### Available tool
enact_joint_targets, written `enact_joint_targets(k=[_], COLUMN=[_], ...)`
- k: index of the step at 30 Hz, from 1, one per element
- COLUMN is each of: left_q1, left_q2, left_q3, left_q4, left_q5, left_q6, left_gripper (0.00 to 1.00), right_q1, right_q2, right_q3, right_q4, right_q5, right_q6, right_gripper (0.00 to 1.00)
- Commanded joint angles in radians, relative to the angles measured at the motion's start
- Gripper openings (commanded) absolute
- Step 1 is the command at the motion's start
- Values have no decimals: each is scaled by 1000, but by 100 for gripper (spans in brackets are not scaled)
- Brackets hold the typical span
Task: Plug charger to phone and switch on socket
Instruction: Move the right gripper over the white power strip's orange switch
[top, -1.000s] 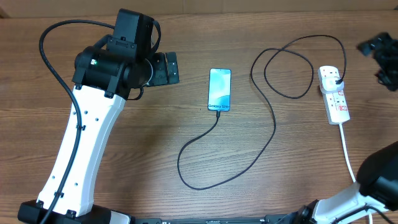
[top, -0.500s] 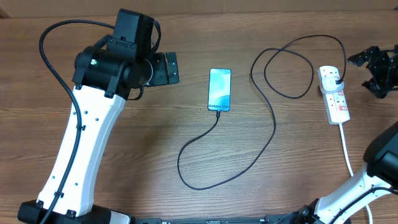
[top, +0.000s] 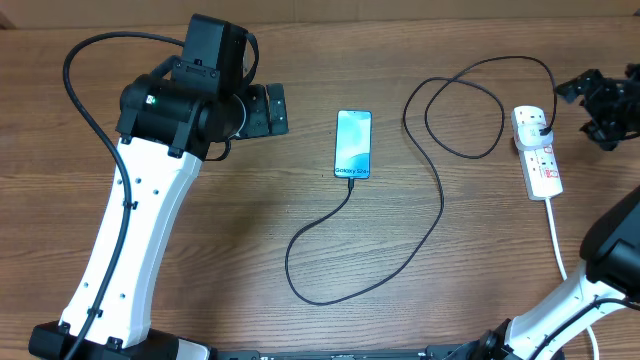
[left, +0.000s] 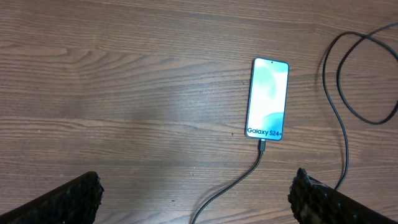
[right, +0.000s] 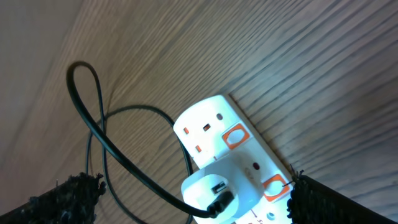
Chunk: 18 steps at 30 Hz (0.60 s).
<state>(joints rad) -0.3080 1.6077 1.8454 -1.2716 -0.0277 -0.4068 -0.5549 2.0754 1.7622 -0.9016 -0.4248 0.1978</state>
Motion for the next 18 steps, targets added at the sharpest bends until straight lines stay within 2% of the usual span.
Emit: enact_joint_targets(k=[1,18], left_q1=[-6,-6], left_q2=[-3,-3], left_q3=[3,3], left_q4=[0,0], left_q5=[-13,-13], left_q6=[30,30], left_gripper=[100,100], right_q1=[22,44], right_q2=[13,14], right_q3=[-52,-136], right_q4=[30,80], right_q5=[24,81], right_q6=[-4,14], right_gripper=[100,100])
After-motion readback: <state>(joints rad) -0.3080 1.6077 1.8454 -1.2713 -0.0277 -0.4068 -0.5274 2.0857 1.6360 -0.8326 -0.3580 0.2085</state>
